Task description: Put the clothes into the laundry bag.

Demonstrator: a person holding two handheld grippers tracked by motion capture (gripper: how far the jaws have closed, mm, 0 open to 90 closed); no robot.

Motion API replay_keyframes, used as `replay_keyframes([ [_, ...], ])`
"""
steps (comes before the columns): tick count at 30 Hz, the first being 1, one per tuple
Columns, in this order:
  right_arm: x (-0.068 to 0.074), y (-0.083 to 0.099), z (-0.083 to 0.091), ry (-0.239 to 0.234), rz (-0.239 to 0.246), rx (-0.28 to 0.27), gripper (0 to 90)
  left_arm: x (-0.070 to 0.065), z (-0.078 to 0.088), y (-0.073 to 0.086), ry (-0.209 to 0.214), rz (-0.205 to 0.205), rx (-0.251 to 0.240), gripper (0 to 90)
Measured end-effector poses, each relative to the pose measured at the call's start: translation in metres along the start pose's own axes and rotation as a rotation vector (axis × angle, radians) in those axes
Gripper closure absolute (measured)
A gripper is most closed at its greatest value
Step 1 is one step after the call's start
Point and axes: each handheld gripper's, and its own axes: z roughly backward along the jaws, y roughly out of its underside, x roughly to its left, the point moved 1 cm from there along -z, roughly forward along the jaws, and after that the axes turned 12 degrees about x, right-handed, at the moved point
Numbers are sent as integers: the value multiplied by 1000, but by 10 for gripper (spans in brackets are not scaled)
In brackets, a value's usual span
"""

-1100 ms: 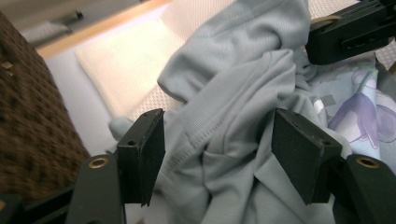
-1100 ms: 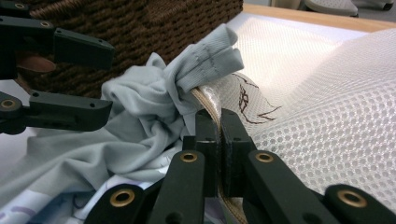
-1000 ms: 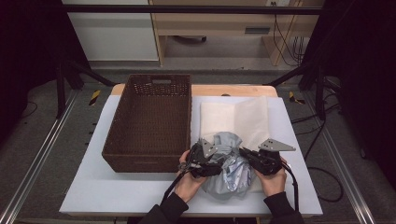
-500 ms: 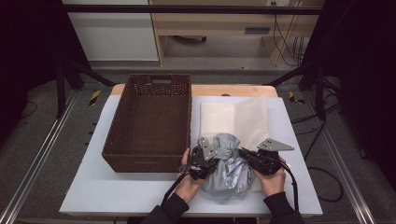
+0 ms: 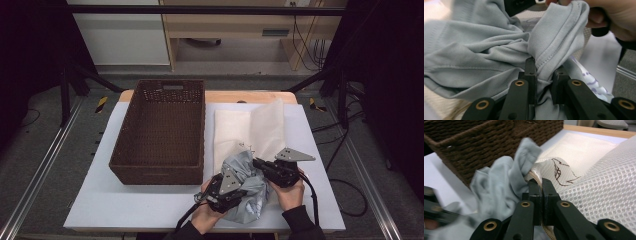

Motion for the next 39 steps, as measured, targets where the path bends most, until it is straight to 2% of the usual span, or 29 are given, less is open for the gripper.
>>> replay_keyframes([
  [3,3,-1,0,-17,12,-5,884,3,-10,-5,-29,48,0,782],
  [6,4,-2,2,-32,11,-22,883,1,-21,-10,-108,46,13,783],
  [11,5,-2,6,-50,11,-49,884,3,-30,-18,-195,107,31,784],
  [13,6,-3,7,-55,20,-59,884,8,-34,-20,-204,148,15,783],
  [16,10,-4,7,-57,36,-59,884,22,-38,-22,-182,249,-39,780],
  [20,10,-3,6,-51,39,-56,883,34,-40,-22,-194,282,-81,768],
  [21,10,-3,6,-51,38,-56,883,36,-40,-22,-189,282,-87,763],
  [23,9,-3,6,-47,37,-59,882,36,-39,-22,-177,250,-96,746],
  [24,9,-3,6,-45,37,-58,882,35,-36,-20,-158,233,-98,731],
  [26,7,-2,8,-35,25,-60,881,33,-24,-15,-102,204,-102,663],
  [29,2,-1,8,-28,9,-59,881,32,-4,-7,-69,179,-101,608],
  [30,2,-1,8,-28,9,-59,881,32,4,-5,-75,170,-105,608],
  [34,2,-1,7,-14,12,-55,881,34,32,-6,-148,118,-105,599],
  [36,2,-1,7,-11,10,-55,881,38,38,-8,-179,116,-60,540],
  [37,1,-1,8,-9,12,-55,881,39,39,-7,-210,105,-45,517],
  [39,1,-1,8,-7,15,-54,881,38,38,-6,-228,79,-40,532],
])
